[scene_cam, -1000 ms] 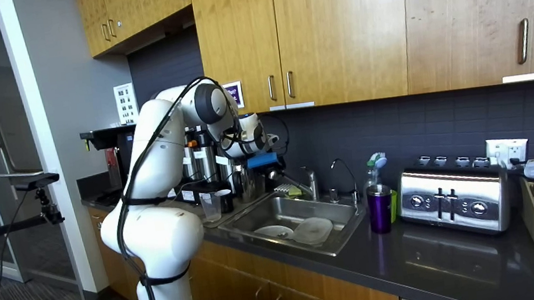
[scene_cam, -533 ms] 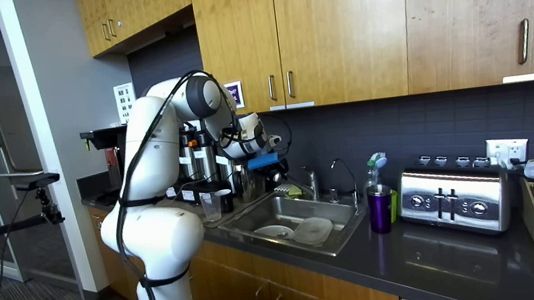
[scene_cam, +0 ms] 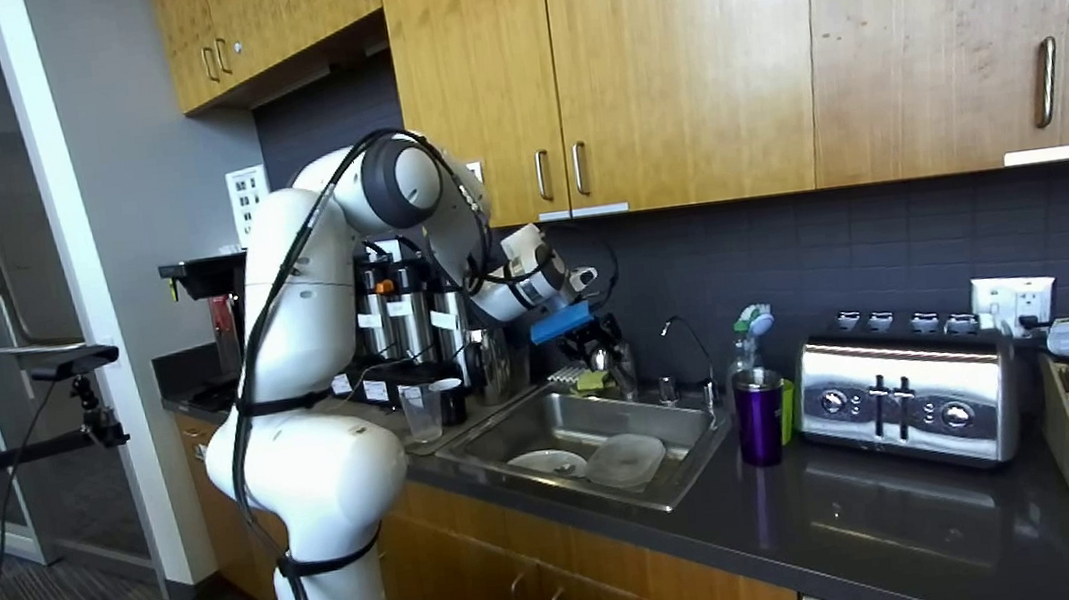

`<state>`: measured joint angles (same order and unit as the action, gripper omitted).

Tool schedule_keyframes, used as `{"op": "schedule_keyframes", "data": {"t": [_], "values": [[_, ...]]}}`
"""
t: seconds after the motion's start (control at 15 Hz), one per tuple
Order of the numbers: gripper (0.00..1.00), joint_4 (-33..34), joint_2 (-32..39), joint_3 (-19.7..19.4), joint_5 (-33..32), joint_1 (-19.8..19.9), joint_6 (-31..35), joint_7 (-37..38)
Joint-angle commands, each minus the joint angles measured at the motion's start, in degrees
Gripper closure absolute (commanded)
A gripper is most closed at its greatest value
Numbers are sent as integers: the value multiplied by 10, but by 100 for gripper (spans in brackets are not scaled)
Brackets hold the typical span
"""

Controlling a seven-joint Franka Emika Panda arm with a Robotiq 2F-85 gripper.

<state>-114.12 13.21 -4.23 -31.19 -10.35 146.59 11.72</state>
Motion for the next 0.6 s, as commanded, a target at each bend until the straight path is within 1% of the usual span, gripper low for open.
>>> {"op": "schedule_keyframes", "data": {"t": [0.0, 0.07, 0.13, 0.27, 0.53], "values": [[13, 1, -17, -12, -38, 16, -10, 33], [7, -1, -18, -10, -38, 19, -11, 36], [3, -3, -20, -6, -34, 21, -12, 36], [0, -9, -27, 0, -25, 20, -19, 40], [0, -23, -43, 14, -17, 17, -42, 58]]}}
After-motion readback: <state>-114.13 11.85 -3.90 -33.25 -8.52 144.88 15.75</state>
